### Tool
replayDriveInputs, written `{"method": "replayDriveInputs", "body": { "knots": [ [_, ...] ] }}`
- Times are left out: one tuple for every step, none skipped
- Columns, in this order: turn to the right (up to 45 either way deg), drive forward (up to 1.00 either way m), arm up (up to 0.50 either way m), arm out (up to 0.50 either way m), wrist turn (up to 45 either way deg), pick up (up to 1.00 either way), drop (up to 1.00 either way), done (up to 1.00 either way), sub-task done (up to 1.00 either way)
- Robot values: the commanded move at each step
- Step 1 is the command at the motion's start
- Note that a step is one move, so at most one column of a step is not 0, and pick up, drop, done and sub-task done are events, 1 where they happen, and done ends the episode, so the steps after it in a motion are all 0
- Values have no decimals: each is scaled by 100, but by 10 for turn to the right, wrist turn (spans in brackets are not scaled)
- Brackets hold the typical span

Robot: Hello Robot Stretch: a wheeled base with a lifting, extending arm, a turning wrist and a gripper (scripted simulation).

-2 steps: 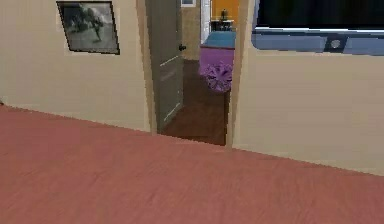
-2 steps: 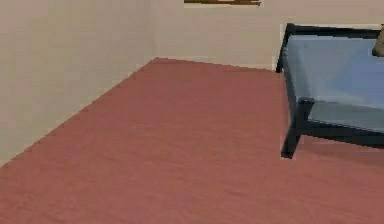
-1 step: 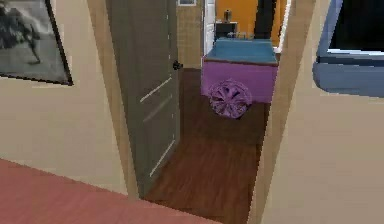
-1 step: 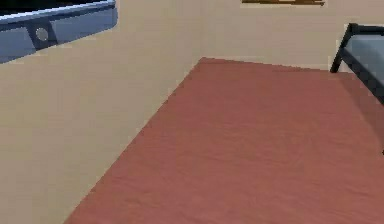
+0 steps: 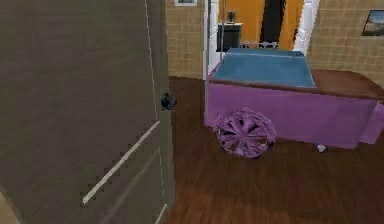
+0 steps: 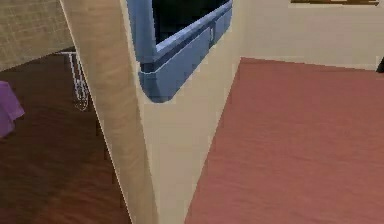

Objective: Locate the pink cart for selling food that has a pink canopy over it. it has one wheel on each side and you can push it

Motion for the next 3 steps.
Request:
{"method": "replayDriveInputs", "body": {
  "knots": [
    [90, 0, 0, 0, 0, 0, 0, 0, 0],
    [0, 30, 0, 0, 0, 0, 0, 0, 0],
    [300, 0, 0, 0, 0, 0, 0, 0, 0]
  ]
}}
